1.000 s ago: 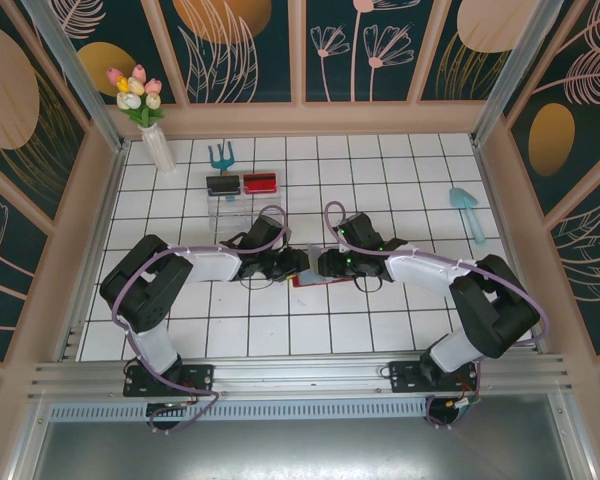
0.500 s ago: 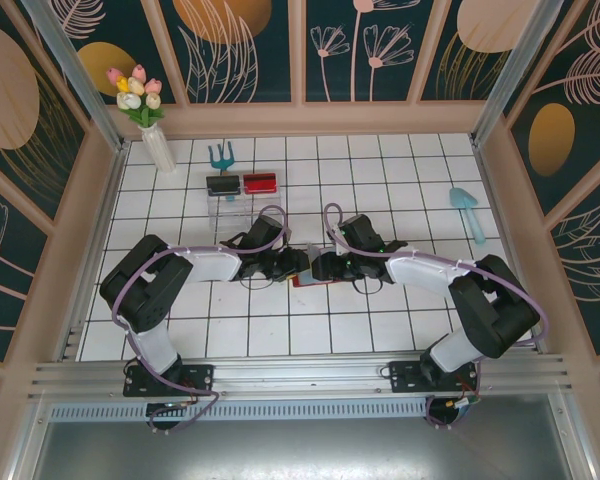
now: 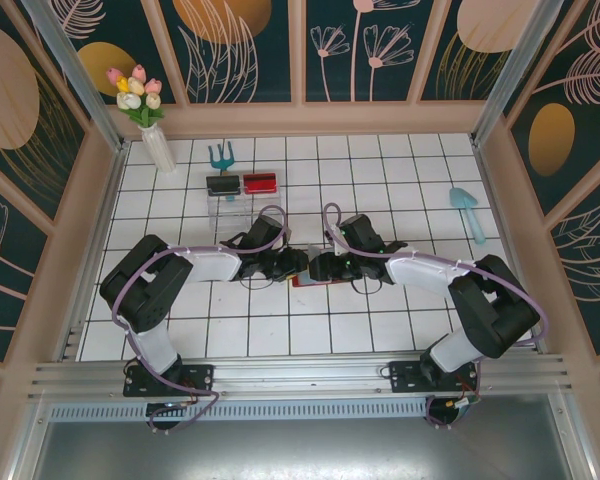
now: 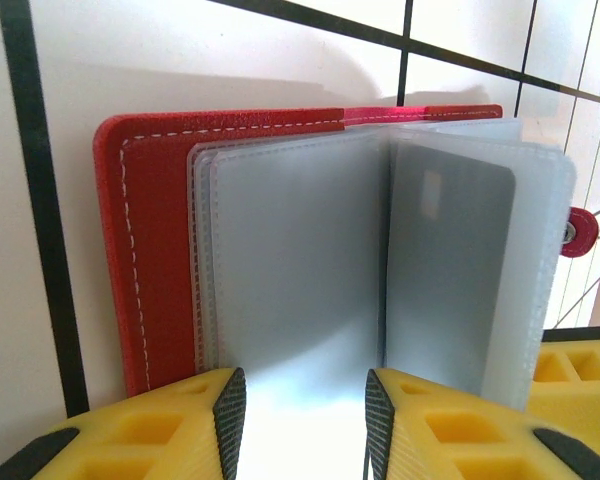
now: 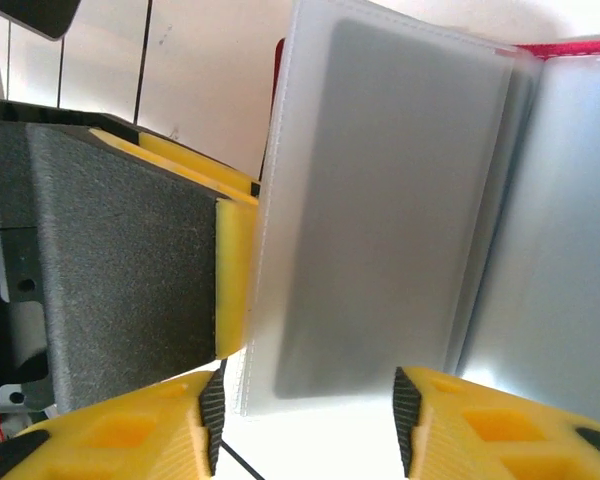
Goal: Take the credit cards out of the card holder
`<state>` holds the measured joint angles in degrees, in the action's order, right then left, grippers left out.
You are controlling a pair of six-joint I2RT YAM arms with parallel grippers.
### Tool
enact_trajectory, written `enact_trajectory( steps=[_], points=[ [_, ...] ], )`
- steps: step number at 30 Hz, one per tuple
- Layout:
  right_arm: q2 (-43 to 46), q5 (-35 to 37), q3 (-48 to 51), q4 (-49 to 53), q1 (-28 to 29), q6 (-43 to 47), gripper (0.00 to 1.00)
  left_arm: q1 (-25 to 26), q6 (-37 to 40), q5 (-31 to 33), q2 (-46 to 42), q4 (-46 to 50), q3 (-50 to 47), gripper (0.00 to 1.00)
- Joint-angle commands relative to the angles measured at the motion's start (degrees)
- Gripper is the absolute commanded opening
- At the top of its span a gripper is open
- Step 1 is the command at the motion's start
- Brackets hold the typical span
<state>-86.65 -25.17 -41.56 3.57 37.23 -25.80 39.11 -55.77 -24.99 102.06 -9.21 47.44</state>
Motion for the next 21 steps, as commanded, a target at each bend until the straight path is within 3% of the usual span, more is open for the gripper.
enact_trajectory(
  steps=[1, 8, 21],
  points=[
    [-0.5, 2.4, 0.5, 0.1, -0.1, 0.1, 0.47, 0.0, -0.4, 0.2, 0.1, 1.0, -0.7, 0.4],
    [0.2, 6.1, 0.9, 1.9, -1.3, -0.6, 0.4, 0.0, -0.3, 0.2, 0.2, 1.0, -0.7, 0.4],
    [0.1, 8.0, 0.2, 3.3, -1.7, -0.1, 0.38, -0.1, 0.3, 1.4, -0.8, 2.4, -0.4, 0.4]
  ],
)
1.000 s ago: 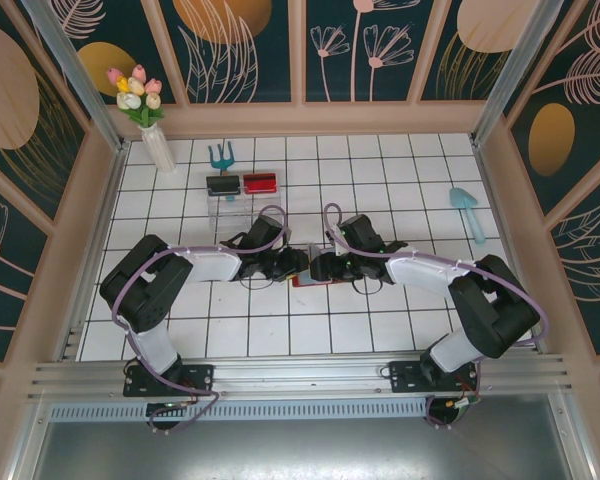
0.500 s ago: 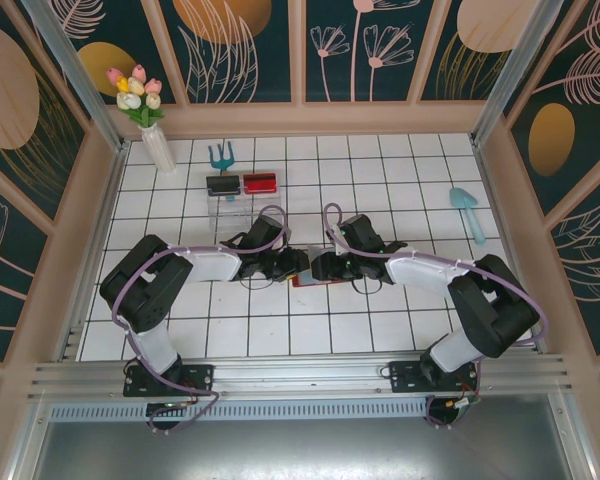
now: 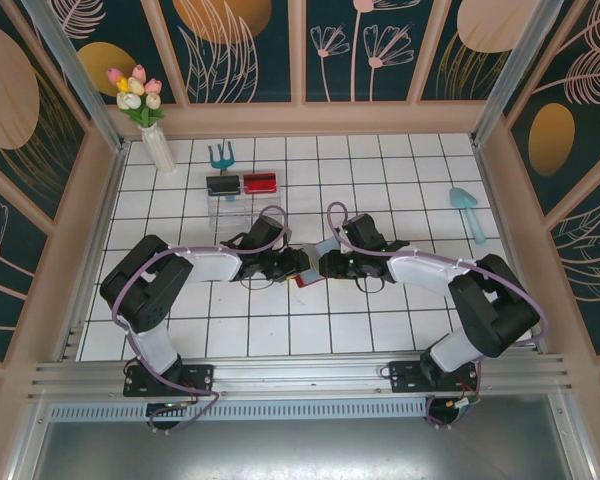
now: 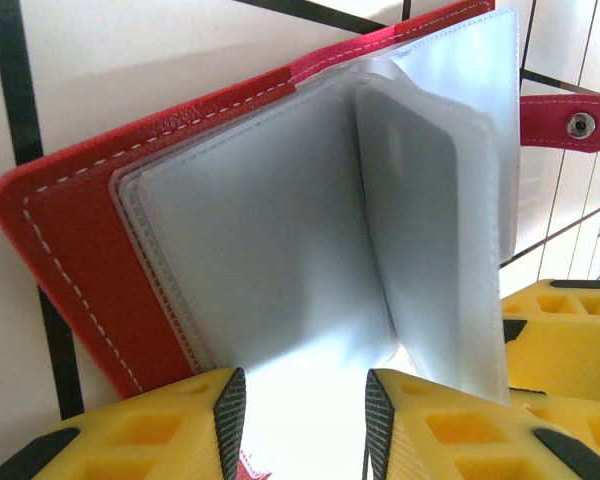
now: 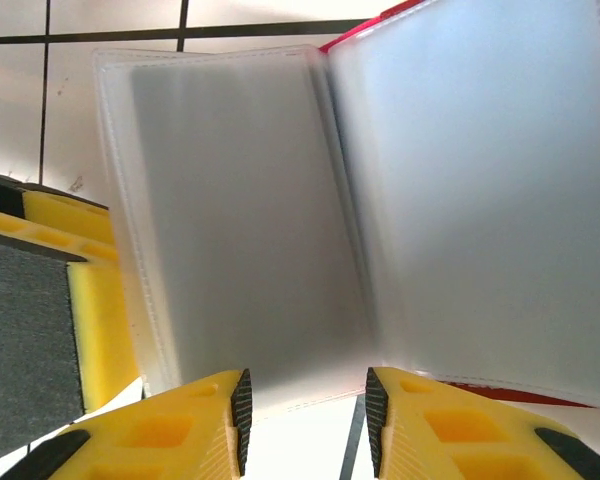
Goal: Take the credit cards out of the card holder
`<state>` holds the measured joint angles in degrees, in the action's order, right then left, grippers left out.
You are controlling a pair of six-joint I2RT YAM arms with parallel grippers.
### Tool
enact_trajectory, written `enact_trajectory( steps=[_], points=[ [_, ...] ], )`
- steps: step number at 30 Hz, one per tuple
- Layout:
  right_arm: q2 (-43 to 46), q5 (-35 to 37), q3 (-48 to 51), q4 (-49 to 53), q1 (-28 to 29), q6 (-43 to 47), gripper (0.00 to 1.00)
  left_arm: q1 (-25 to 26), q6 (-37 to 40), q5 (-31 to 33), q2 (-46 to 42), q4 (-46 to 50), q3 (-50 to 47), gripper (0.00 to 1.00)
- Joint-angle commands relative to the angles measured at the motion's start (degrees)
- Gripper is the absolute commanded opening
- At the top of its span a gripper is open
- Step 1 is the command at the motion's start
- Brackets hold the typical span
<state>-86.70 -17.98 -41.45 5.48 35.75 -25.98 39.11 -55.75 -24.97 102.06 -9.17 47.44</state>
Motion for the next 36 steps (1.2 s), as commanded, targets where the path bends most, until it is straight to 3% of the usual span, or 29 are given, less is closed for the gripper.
enact_trajectory(
  steps=[1, 9, 15, 18, 27, 36],
  points=[
    [0.3, 0.8, -0.1, 1.5, -0.2, 0.2, 0.38, -0.1, 0.4, 1.4, -0.9, 2.5, -0.4, 0.4],
    [0.6, 1.1, -2.3, 1.7, 0.8, 1.8, 0.42, -0.1, 0.1, 0.8, 0.2, 2.0, 0.2, 0.4],
    [1.1, -2.2, -2.9, 0.5, 1.2, 2.7, 0.53, -0.1, 0.2, 0.7, 0.2, 2.0, 0.4, 0.4],
    [0.0, -3.4, -3.4, 0.4, 1.6, 2.9, 0.54, -0.1, 0.2, 0.7, 0.3, 2.0, 0.5, 0.4],
    [-2.6, -2.1, -3.5, 0.6, 1.7, 3.2, 0.51, -0.1, 0.3, 0.7, 0.4, 2.3, 0.7, 0.4],
    [-1.3, 2.6, -3.8, 1.6, 1.7, 2.7, 0.35, -0.1, 0.3, 0.7, 0.3, 2.3, 0.6, 0.4]
  ],
)
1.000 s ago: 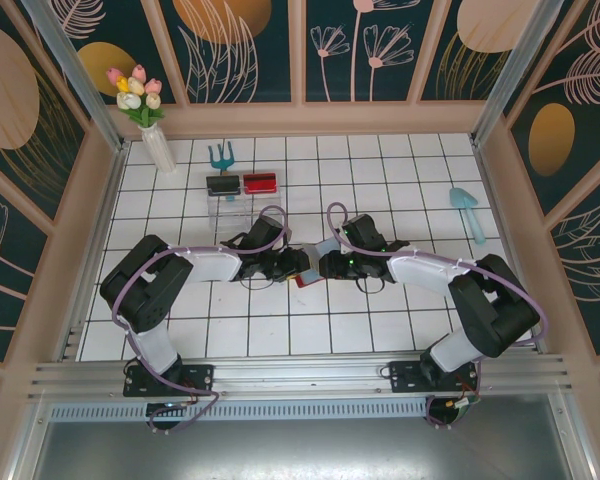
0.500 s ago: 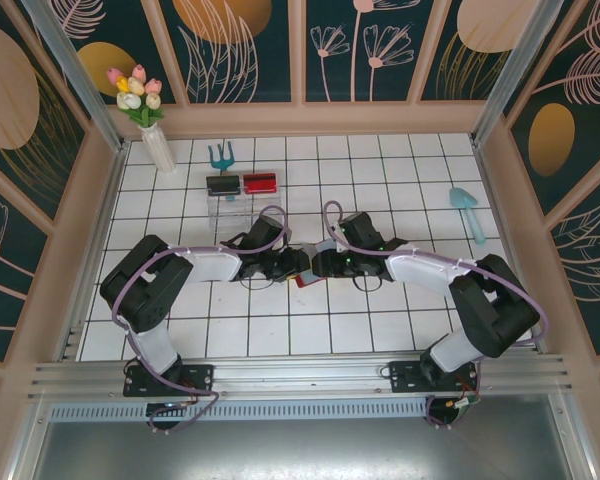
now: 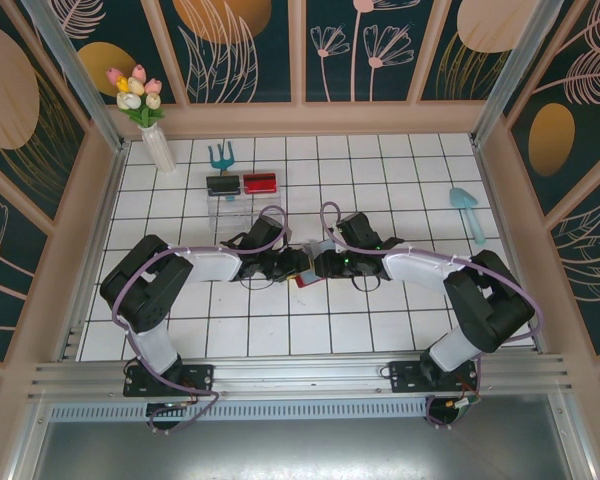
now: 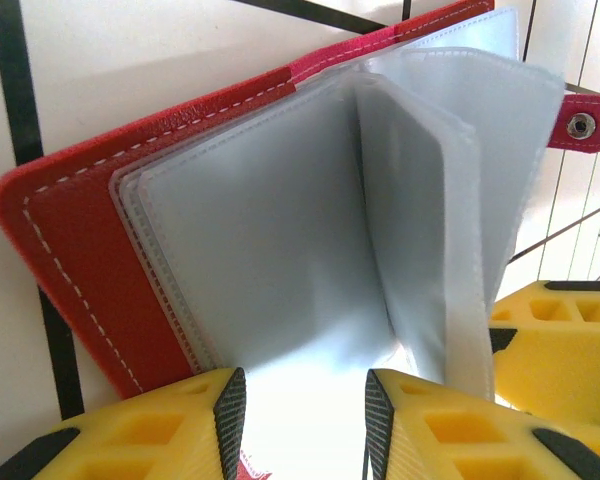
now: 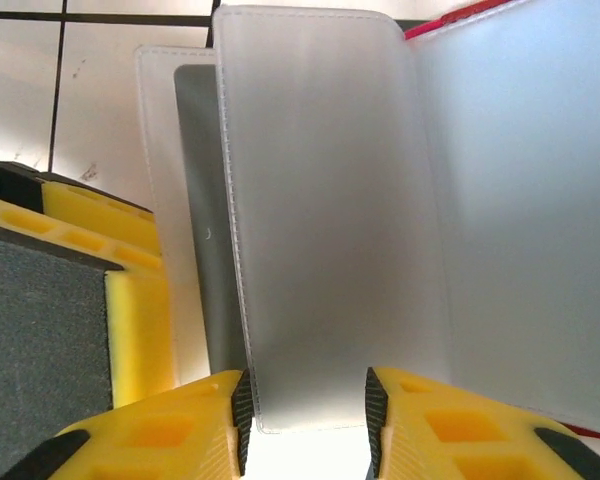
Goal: Take the credit cards out of the card holder
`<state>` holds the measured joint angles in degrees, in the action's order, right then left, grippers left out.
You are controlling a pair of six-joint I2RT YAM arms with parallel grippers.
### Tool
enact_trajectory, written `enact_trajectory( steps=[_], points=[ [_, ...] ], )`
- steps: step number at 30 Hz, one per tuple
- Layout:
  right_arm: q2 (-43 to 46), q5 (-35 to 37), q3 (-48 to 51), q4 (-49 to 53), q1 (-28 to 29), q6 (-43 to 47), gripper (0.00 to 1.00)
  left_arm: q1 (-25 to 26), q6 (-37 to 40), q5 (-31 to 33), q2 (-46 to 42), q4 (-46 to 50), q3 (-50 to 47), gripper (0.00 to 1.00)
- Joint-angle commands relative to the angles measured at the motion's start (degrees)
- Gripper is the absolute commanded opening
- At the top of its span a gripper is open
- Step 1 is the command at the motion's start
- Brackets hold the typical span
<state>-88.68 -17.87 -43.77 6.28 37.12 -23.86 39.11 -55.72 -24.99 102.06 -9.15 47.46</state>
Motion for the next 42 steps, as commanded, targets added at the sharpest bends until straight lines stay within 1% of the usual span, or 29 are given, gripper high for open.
enact_trajectory(
  steps=[1, 5, 9, 14, 17, 21, 24, 27, 29, 31, 33, 37, 40, 42],
  points=[
    [0.5, 3.0, -1.5, 0.9, 0.3, 0.5, 0.34, -0.1, 0.3, 0.7, 0.2, 2.3, 0.4, 0.4],
    [-0.4, 5.9, -2.4, 2.3, 0.3, 0.2, 0.33, -0.2, 0.3, 0.8, 0.0, 2.4, 0.4, 0.4],
    [-0.4, 11.8, -3.1, 4.1, 0.2, -0.9, 0.33, -0.2, 1.2, 1.8, -1.3, 4.3, 0.3, 0.4],
    [0.9, 20.2, -4.2, 7.1, -0.4, -3.3, 0.34, -0.9, 2.3, 3.8, -5.9, 8.6, 0.0, 0.4],
    [1.0, 22.5, -4.4, 8.8, -1.5, -4.3, 0.34, -1.5, 3.5, 5.4, -9.4, 12.5, -0.6, 0.41],
    [2.6, 19.5, -4.2, 8.0, -2.5, -3.3, 0.34, -2.4, 4.6, 7.4, -14.3, 17.2, -1.4, 0.41],
    [4.6, 12.2, -4.1, 4.9, -2.4, -1.0, 0.34, -2.5, 4.5, 7.8, -15.9, 17.6, -1.3, 0.41],
    [3.5, 4.1, -5.6, 3.2, -2.3, 0.5, 0.33, -2.5, 3.6, 5.3, -13.2, 14.5, -0.5, 0.38],
    [0.9, -0.3, -6.9, 3.0, -2.4, 0.7, 0.25, -2.5, 2.4, 3.9, -11.4, 10.9, -0.7, 0.28],
    [-2.1, -4.2, -8.0, 2.7, -2.6, 0.8, 0.23, -2.4, 1.8, 2.8, -9.4, 8.2, -0.3, 0.25],
    [-4.2, -7.0, -8.6, 2.0, -3.0, 0.7, 0.18, -2.4, 1.1, 1.7, -7.6, 5.8, 0.2, 0.16],
    [-6.8, -10.8, -8.8, 0.6, -4.5, 0.4, 0.17, -1.7, -0.2, 0.4, -4.3, 2.2, 1.2, 0.15],
    [-8.0, -13.6, -8.1, -0.6, -5.5, 0.3, 0.18, -1.2, -0.4, 0.3, -1.2, 2.1, 1.8, 0.15],
    [-8.9, -16.0, -7.7, -1.6, -7.9, 0.3, 0.19, -1.1, -0.3, 0.5, -0.1, 3.0, 1.9, 0.16]
  ],
)
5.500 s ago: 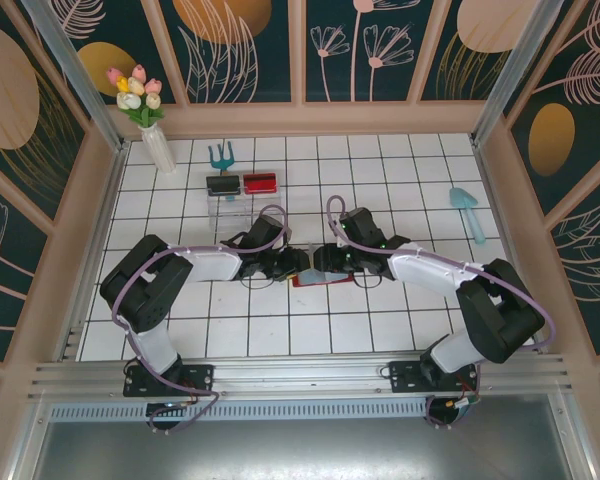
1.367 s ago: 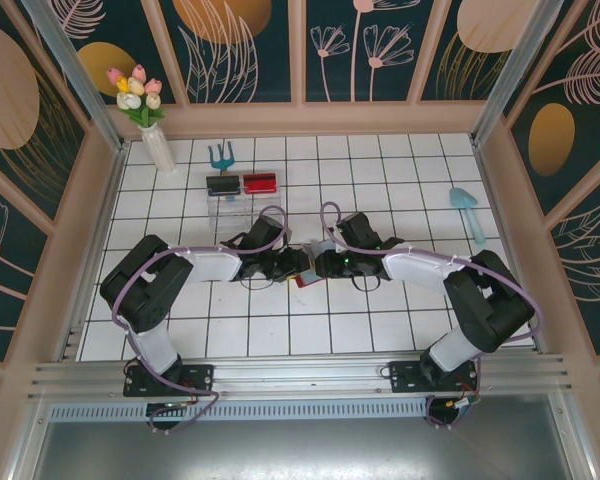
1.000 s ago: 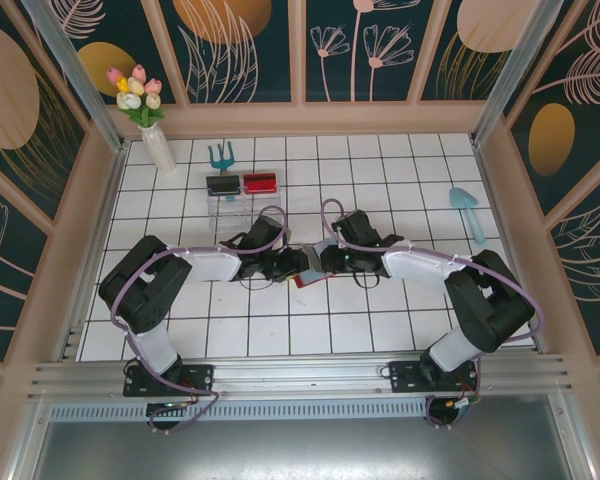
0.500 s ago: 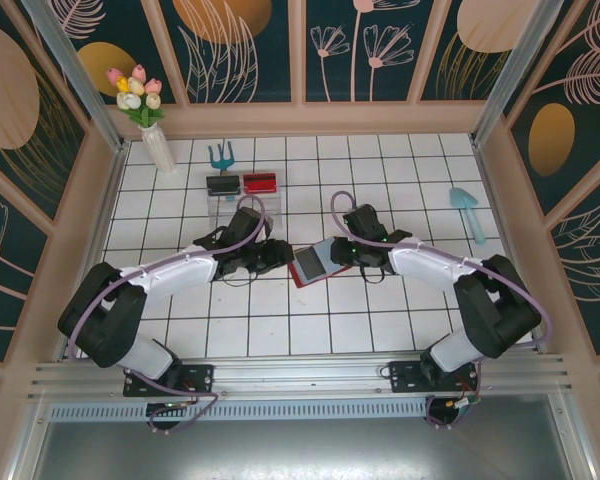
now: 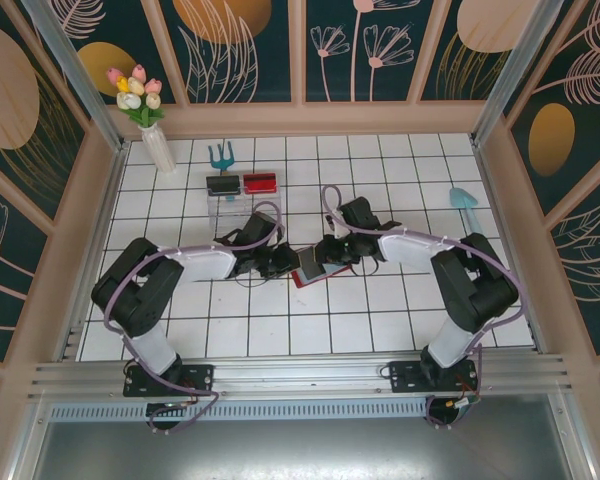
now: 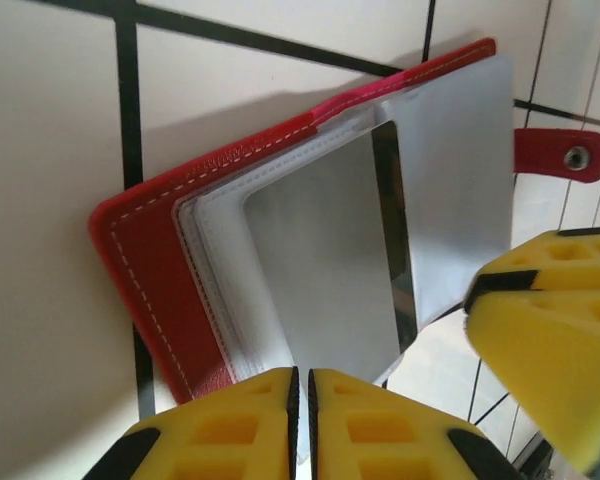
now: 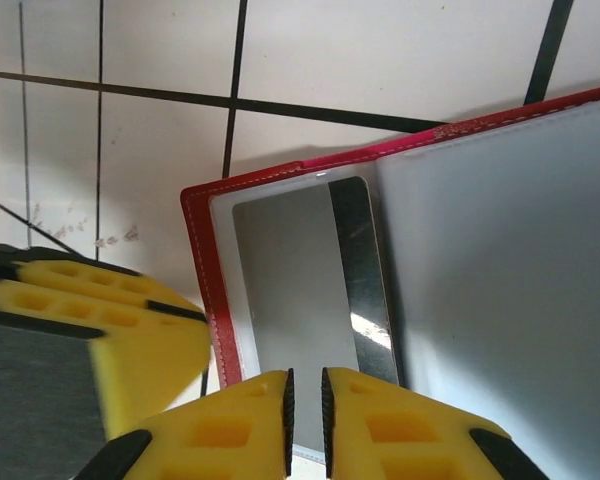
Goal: Take the credit cards out of the card holder
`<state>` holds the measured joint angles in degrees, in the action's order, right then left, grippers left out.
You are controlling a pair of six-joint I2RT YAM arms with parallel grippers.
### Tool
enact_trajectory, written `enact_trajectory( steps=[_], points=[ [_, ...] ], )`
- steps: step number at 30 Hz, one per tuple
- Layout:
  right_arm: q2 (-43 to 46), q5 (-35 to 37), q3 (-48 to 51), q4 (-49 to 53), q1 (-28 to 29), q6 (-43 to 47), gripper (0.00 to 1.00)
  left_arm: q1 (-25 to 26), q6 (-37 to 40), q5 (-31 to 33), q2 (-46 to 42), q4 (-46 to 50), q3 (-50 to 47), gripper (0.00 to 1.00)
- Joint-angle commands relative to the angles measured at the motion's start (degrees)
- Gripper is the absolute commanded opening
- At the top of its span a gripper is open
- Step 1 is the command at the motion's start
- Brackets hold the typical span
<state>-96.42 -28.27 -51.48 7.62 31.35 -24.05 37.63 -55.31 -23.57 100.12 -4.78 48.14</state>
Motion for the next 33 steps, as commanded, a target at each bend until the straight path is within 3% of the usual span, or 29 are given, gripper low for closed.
enact_trajectory(
  steps=[1, 10, 25, 31, 33],
  points=[
    [-1.7, -6.5, -0.2, -3.0, -2.7, 0.6, 0.2, 0.4, -0.5, -0.6, 2.2, -0.3, 1.4, 0.16],
    [-7.0, -11.6, -0.9, -2.2, -5.4, 3.6, 0.22, 0.4, 1.6, 2.9, 4.4, 8.3, 3.4, 0.16],
    [-10.9, -19.2, -1.9, -3.0, -6.0, 5.7, 0.21, 0.3, 3.2, 3.3, 5.6, 10.1, 4.6, 0.17],
    [-10.3, -20.5, -0.2, -5.0, -7.1, 4.9, 0.16, 0.3, 3.4, 3.1, 5.8, 10.1, 4.7, 0.17],
    [-10.0, -21.7, 0.6, -6.3, -7.8, 4.3, 0.1, 0.3, 3.6, 3.2, 5.8, 10.3, 4.8, 0.16]
  ],
)
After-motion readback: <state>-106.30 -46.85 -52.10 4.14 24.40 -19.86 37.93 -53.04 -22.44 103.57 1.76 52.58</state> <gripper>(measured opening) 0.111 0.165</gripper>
